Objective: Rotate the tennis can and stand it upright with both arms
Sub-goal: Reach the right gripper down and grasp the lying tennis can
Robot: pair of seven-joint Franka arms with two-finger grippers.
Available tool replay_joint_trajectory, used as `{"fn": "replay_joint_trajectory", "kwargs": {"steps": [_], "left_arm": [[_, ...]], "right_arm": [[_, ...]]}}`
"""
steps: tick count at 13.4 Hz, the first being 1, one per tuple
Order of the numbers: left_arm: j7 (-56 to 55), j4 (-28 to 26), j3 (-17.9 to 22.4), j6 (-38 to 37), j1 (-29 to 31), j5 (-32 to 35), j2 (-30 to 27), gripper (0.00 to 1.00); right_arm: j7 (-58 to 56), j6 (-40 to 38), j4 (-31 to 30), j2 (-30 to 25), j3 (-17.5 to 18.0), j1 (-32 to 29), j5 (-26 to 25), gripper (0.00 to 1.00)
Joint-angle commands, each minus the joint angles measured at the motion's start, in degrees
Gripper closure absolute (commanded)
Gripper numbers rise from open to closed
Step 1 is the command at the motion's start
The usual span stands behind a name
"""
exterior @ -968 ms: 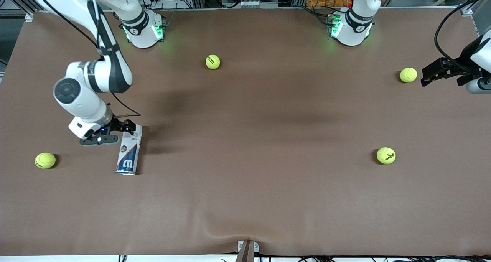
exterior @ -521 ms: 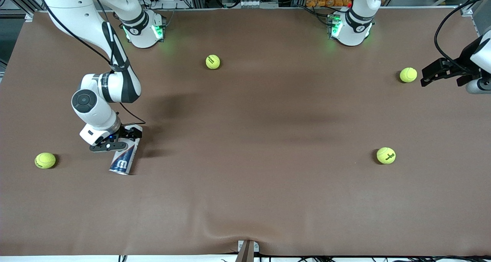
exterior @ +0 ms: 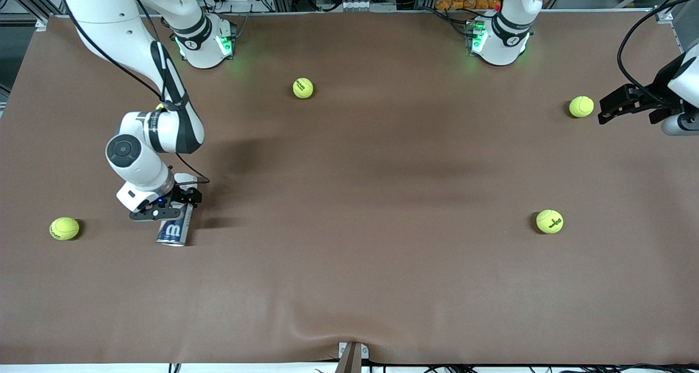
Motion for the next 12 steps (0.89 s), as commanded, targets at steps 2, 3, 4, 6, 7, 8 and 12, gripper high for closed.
{"fn": "replay_joint_trajectory", "kwargs": {"steps": [2,3,4,6,7,8,12], "left_arm": [[0.22,0.67,0.17,-0.59,-0.25,0.62,0.26,0.00],[0.48,0.67,0.17,-0.59,-0.25,0.53,0.26,0.00],[0.48,0.67,0.17,-0.59,-0.25,0.53,0.34,0.00],[0.57,0.67,0.17,-0.59,-0.25,0.53,0.34,0.00],[0.48,0.67,0.17,-0.59,-0.25,0.53,0.34,0.00],[0.14,0.76,0.17,-0.59,-0.25,0.62,0.34,0.00],[0.66,0.76,0.17,-0.59,-0.25,0.53,0.34,0.00]], "right_arm": [[0.21,0.25,1.45,1.99,0.13,0.26,1.46,0.00],[-0.14,0.24,1.45,2.17,0.13,0.18,1.46,0.00],[-0.49,0.16,1.45,2.25,0.13,-0.09,1.37,0.03],[-0.67,0.07,1.45,2.43,0.04,-0.18,1.37,0.14],[-0.67,-0.10,1.45,2.43,0.04,0.08,1.29,0.19],[-0.67,-0.28,1.62,2.34,0.04,0.78,1.29,0.20],[-0.58,-1.42,3.81,1.38,0.04,5.43,0.85,0.21]]}}
